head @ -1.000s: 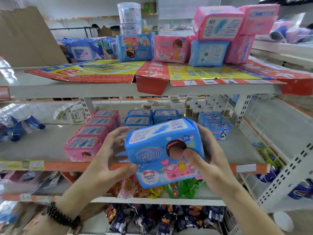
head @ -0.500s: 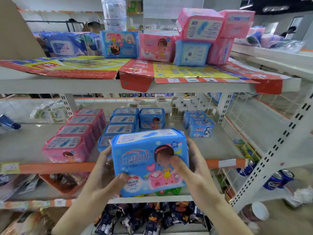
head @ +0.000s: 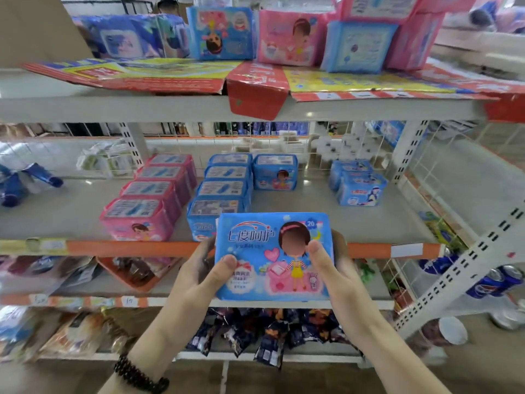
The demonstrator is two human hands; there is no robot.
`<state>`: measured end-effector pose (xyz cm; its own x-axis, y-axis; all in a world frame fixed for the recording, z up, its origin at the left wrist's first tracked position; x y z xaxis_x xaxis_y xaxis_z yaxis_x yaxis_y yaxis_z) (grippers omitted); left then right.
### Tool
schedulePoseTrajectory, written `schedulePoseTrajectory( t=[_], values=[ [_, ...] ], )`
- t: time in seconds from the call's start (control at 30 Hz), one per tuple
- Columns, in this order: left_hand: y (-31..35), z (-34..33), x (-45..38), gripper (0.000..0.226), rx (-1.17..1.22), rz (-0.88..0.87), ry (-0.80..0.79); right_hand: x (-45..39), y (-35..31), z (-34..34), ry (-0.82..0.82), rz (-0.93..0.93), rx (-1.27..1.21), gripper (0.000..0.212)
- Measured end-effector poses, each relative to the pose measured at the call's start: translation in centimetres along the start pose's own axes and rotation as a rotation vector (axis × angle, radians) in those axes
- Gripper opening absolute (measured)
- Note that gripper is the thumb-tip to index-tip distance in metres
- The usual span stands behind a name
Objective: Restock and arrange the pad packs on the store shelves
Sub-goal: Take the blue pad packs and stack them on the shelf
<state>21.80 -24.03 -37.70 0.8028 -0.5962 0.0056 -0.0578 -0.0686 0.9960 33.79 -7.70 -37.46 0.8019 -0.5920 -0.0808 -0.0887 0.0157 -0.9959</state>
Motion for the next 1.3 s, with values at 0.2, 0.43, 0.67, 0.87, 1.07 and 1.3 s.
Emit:
schedulePoseTrajectory(
  t=[0.2, 0.43, 0.67, 0.87, 1.07, 1.3],
  values=[
    [-1.4, 0.4, -1.8, 0.092, -0.064, 0.018, 0.039, -0.4, 2.4, 0.3, 0.064, -0.143, 0.078, 0.059],
    [-3.6, 0.8, -5.6, 0.075, -0.118, 0.165, -0.041, -2.2, 5.3, 0.2, 0.121, -0.3, 0.131, 0.092],
    [-5.6, 1.9, -9.2, 0.033, -0.181, 0.366, -0.078, -3.5, 7.4, -0.8, 0.183, -0.421, 0.099, 0.055],
    [-6.4, 3.0, -10.6, 0.036, -0.168, 0.394, -0.139, -4.6, 8.7, -1.4, 0.247, -0.426, 0.091, 0.055],
    [-4.8, 3.0, -11.1, 0.036, -0.061, 0.256, -0.237, -6.1, 6.2, -1.0, 0.204, -0.22, 0.005, 0.035],
    [-3.1, 2.2, -11.5, 0.039, -0.168, 0.021, -0.253, -8.1, 4.6, 1.0, 0.089, -0.087, 0.097, 0.032]
  ],
)
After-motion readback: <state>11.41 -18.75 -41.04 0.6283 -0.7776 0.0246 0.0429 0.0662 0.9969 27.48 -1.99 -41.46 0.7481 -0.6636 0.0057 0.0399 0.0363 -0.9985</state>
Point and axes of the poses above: each hand's wrist, its own x-axis away from the middle knuckle, its own z-axis out of the back of the hand, y = z × x, the point moved 8 cm from there along -x, towards the middle knuckle, and after that the axes turned 6 degrees about y, right-handed, at the moved point
